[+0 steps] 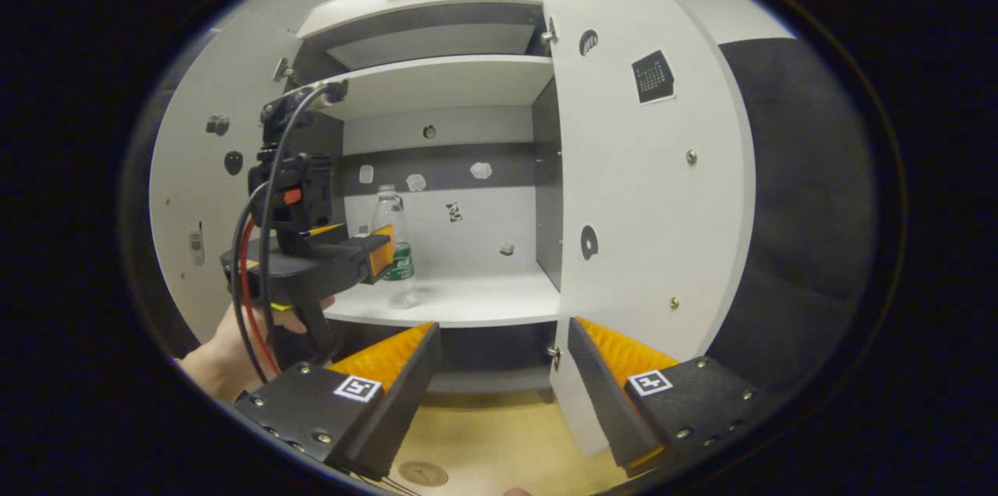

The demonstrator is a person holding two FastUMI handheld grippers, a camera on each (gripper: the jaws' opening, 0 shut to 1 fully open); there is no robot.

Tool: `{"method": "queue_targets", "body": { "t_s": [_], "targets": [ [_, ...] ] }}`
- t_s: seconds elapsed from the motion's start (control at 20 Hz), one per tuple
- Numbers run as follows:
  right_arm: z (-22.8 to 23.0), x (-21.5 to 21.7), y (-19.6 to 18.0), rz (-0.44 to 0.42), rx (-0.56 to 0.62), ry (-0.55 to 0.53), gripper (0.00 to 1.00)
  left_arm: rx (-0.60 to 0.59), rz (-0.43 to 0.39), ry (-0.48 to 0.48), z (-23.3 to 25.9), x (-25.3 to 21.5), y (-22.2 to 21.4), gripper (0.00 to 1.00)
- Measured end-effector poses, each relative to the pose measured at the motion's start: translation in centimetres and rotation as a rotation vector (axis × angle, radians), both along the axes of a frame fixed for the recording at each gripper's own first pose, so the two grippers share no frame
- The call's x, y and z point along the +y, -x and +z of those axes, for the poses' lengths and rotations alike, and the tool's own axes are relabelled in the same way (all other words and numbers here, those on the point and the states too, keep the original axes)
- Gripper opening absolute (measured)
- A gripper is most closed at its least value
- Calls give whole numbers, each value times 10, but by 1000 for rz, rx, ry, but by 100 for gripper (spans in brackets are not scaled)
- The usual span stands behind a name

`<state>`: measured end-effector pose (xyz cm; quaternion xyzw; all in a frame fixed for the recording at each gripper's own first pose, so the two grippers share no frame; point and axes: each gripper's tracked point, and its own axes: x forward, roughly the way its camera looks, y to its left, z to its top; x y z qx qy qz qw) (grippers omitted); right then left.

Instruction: Grasp the bottle in the cabinet with the left hand and place it on the coaster, then close the right door with the right hand and the left door with the left hand.

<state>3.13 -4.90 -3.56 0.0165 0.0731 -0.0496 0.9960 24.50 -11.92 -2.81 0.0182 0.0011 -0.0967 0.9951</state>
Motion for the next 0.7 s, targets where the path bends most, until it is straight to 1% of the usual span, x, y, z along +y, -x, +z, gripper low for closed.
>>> {"method": "queue_targets", "body": {
  "t_s": [0.1,0.15,0.2,0.25,0.35,0.5,0.55,0.6,0.7],
  "targets": [
    [-3,-3,1,-11,14,7,99,13,14,1,-5,-1,-17,96],
    [-6,-6,3,-17,23,6,95,22,17,5,-9,-2,-23,96],
    [-7,-8,4,-23,28,4,95,32,20,9,-12,-2,-30,96],
    [-8,-10,4,-32,30,0,99,39,21,14,-14,-2,-36,96],
    [-10,-17,7,-53,37,-3,99,54,25,19,-21,-3,-47,97],
    [-14,-18,9,-56,60,4,99,78,34,21,-28,-2,-54,96],
    [-14,-17,9,-52,61,3,99,78,41,28,-27,0,-53,93],
    [-13,-16,9,-48,62,1,99,83,36,32,-28,-1,-50,82],
    [-15,-14,11,-37,67,0,99,73,38,39,-21,2,-40,81]
  ]
}}
